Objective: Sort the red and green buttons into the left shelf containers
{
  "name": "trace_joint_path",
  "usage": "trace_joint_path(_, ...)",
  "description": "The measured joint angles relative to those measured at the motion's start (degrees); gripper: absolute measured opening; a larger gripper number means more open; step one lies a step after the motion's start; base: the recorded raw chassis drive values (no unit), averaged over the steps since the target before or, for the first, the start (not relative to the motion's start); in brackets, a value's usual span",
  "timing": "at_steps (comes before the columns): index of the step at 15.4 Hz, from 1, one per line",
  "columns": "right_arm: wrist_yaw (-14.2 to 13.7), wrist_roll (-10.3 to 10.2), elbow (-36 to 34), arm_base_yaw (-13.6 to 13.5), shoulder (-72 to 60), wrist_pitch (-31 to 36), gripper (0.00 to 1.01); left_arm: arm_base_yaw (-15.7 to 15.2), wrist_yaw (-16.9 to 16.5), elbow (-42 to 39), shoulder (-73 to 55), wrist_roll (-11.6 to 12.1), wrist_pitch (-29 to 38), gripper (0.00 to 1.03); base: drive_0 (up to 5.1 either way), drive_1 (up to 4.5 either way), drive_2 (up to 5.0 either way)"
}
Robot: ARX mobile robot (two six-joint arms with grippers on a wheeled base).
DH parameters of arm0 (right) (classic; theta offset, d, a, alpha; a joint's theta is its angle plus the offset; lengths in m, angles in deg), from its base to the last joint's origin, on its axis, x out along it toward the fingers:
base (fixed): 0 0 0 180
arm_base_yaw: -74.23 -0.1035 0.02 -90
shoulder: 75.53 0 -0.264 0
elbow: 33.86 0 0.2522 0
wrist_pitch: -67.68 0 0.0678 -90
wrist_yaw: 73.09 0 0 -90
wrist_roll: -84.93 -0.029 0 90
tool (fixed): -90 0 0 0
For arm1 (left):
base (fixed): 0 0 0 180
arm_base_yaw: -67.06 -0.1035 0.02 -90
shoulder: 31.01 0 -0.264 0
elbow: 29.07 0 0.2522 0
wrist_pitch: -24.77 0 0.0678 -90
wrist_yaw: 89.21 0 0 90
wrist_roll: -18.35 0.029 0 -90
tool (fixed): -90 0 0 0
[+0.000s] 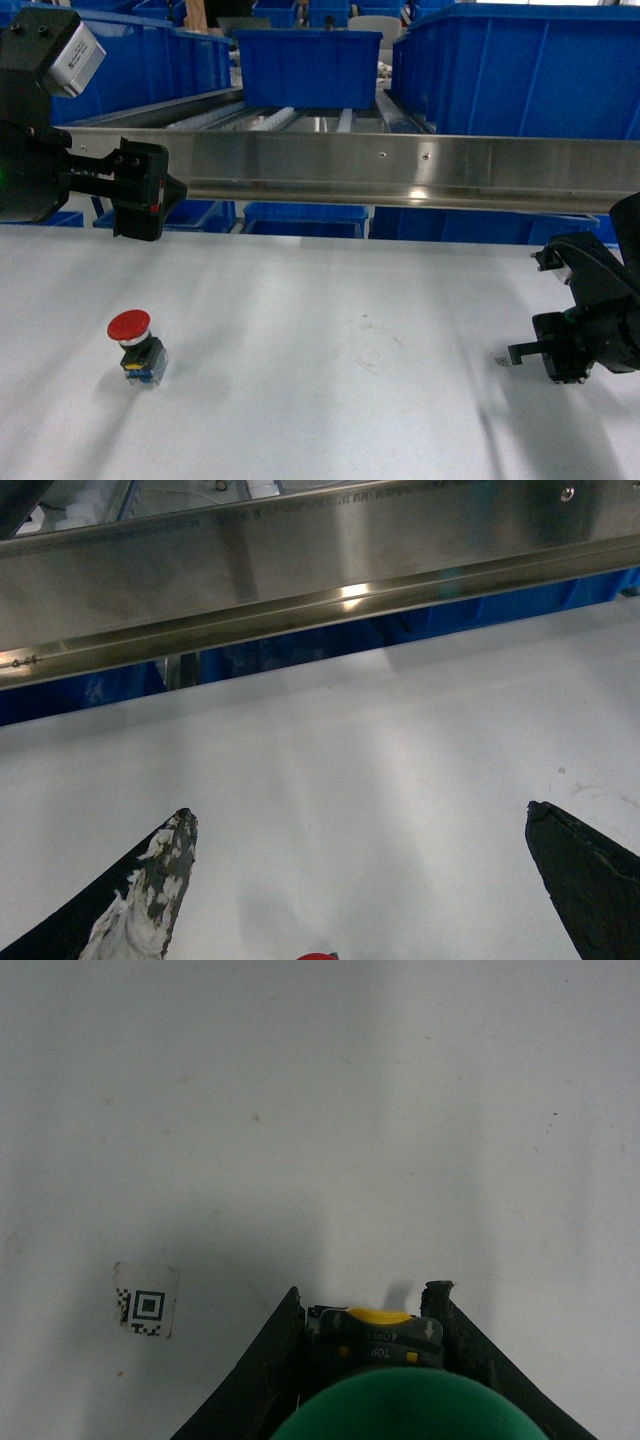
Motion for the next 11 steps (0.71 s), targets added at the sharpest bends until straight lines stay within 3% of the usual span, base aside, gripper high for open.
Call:
trace_joint_path(4,1.81,1.33,-4.15,1.31,0.87,8.07,0.3,0.0,0.0,0.0,0.0,0.02,0.02,0.98,0.0,0.0,0.0)
trace_joint_path(6,5.79,2.1,-11.21,3.26,7.37,15.74,0.3,0.0,0.02,0.0,0.0,0.0,0.0,0.98,0.0,0.0,0.0)
trace_joint_path(9,13.33,4.28,-22.4,6.71,29.11,25.83,0.3,0.0,0.0,0.0,0.0,0.0,0.02,0.98,0.0,0.0,0.0)
trace_joint_path(11,16.94,4.66,-32.26,8.0,42.84,25.42,0.29,0.0,0.0,0.0,0.0,0.0,0.04,0.98,0.0,0.0,0.0)
